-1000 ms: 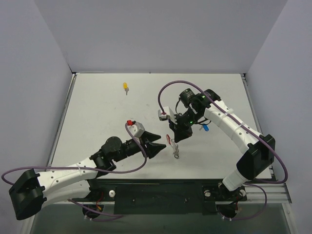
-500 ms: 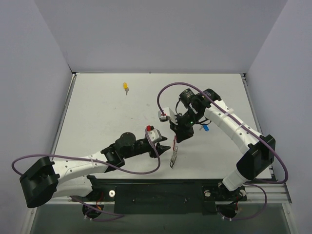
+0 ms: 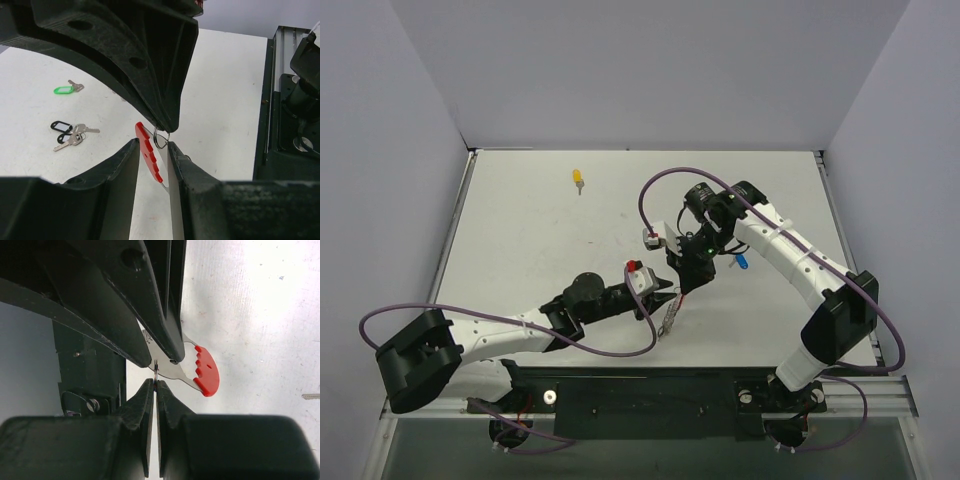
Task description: Put the keys on the keyring
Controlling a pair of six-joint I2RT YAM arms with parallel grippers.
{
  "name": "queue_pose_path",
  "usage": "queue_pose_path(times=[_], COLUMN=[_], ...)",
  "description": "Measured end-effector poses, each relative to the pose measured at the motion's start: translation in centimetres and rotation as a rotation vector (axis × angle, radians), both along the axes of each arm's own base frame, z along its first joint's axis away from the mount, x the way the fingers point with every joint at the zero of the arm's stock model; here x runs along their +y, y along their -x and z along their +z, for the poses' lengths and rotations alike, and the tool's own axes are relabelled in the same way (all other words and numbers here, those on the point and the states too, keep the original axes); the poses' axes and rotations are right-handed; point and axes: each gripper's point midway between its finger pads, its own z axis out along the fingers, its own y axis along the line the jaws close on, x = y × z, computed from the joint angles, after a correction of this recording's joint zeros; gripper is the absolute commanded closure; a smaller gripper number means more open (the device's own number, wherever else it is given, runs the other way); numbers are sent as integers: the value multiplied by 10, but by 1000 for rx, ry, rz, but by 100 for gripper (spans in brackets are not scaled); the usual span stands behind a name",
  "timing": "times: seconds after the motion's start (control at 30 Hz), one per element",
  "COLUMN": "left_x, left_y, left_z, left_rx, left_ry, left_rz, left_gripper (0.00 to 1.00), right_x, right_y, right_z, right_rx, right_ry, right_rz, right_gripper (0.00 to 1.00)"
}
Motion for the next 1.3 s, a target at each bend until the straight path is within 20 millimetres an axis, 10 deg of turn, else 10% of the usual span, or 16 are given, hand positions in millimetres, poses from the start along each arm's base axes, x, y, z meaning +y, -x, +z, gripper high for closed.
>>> queue_pose_path(times=[0.83,1.03,1.3], left_x=[-12,-11,14], left_y=[2,3,8], left_z=[6,8,6], left_rx=[12,52,180], left_ry=[31,51,176], left_rz=[-29,-18,62], left_gripper=[100,100,100], right_x=[-2,-1,-1], right_y=[3,4,-4], right_z=[0,1,12], right_rx=[7,17,64], right_ry=[5,-6,-105], right_rz=[12,8,-58], right_gripper=[100,59,57])
